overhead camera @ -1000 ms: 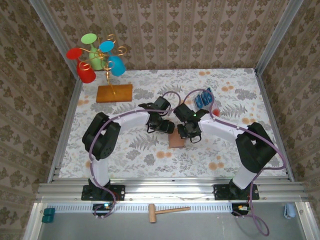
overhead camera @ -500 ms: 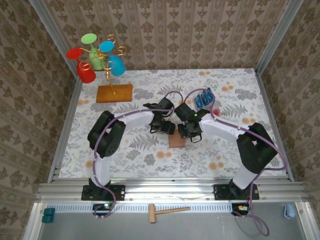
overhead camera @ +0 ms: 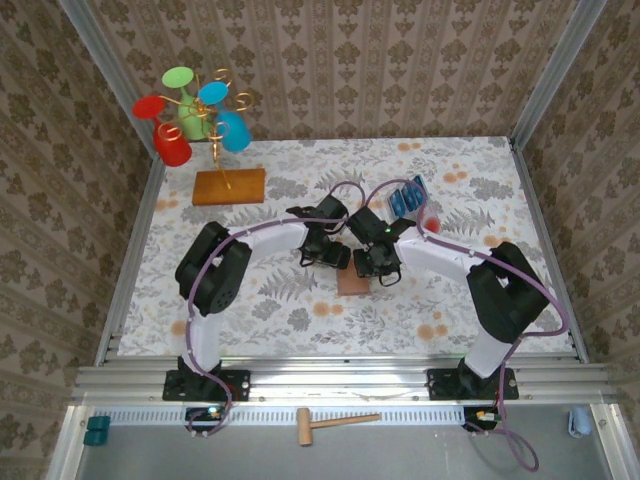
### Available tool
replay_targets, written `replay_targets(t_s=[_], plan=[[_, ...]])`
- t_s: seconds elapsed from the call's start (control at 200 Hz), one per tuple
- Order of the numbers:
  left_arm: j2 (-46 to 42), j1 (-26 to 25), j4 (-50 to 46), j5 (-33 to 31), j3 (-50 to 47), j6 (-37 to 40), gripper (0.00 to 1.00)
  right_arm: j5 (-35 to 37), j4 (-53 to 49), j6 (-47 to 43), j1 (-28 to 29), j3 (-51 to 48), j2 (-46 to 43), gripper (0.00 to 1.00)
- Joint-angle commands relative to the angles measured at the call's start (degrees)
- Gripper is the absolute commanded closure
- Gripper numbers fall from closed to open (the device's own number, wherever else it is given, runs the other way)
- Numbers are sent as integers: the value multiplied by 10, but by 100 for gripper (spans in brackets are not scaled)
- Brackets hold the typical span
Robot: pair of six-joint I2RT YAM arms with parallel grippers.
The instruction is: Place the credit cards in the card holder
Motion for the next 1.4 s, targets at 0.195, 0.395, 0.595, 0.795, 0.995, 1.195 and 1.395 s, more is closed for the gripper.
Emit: replay_targets(t_s=[0.195, 0.395, 0.595, 0.795, 0.995, 1.195, 1.395], plan=[[32, -13, 0, 5, -6, 5, 35, 7, -3, 0, 11, 30, -12, 67], [29, -12, 1, 6, -10, 6, 35, 6, 1, 2, 12, 30, -3, 68], [27, -14, 4, 7, -11, 6, 35, 11, -6, -3, 12, 33, 19, 74], [26, -14, 5, 7, -10, 6, 35, 17, -9, -4, 13, 33, 25, 78], [24, -15, 6, 7, -8, 7, 35, 18, -9, -5, 13, 29, 23, 83], [24, -16, 5, 7, -8, 7, 35, 19, -14, -7, 12, 27, 19, 97], [24, -15, 7, 7, -7, 7, 35, 19, -16, -8, 12, 22, 11, 100]])
